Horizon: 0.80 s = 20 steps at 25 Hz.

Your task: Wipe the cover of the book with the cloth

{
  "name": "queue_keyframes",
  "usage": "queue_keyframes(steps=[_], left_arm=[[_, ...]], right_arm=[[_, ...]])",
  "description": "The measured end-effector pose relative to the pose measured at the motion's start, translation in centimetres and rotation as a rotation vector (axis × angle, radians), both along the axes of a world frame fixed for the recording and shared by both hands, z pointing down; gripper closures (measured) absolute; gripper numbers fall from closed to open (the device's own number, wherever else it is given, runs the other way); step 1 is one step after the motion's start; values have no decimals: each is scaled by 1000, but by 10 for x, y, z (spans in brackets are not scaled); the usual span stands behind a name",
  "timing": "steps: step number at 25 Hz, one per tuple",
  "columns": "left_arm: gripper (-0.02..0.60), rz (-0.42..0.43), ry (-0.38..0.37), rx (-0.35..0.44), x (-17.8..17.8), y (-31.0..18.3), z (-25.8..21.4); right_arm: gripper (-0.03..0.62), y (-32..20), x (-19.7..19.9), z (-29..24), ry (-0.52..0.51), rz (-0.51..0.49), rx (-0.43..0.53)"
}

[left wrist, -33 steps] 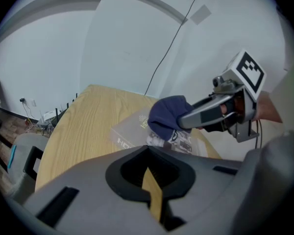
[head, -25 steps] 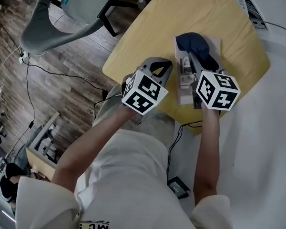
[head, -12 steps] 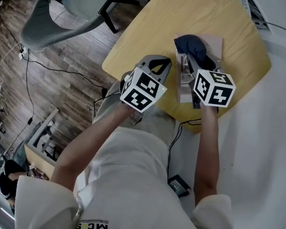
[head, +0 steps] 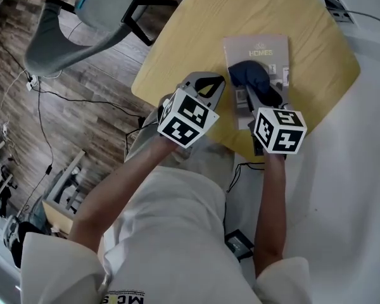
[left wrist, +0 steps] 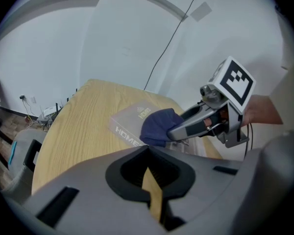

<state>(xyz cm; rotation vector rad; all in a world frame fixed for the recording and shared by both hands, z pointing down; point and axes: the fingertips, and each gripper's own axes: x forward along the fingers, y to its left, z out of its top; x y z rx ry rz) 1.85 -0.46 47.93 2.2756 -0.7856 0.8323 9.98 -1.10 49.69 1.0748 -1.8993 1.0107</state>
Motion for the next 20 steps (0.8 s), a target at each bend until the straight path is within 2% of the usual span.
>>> queue_keyframes(steps=[5,20], left_arm=[[572,15,3,1,2,0,-2],[572,74,10,-3,9,7,-4]], right_arm=[[424,26,11,0,31,-5,-3],[422,99,35,5,32,83,-56]])
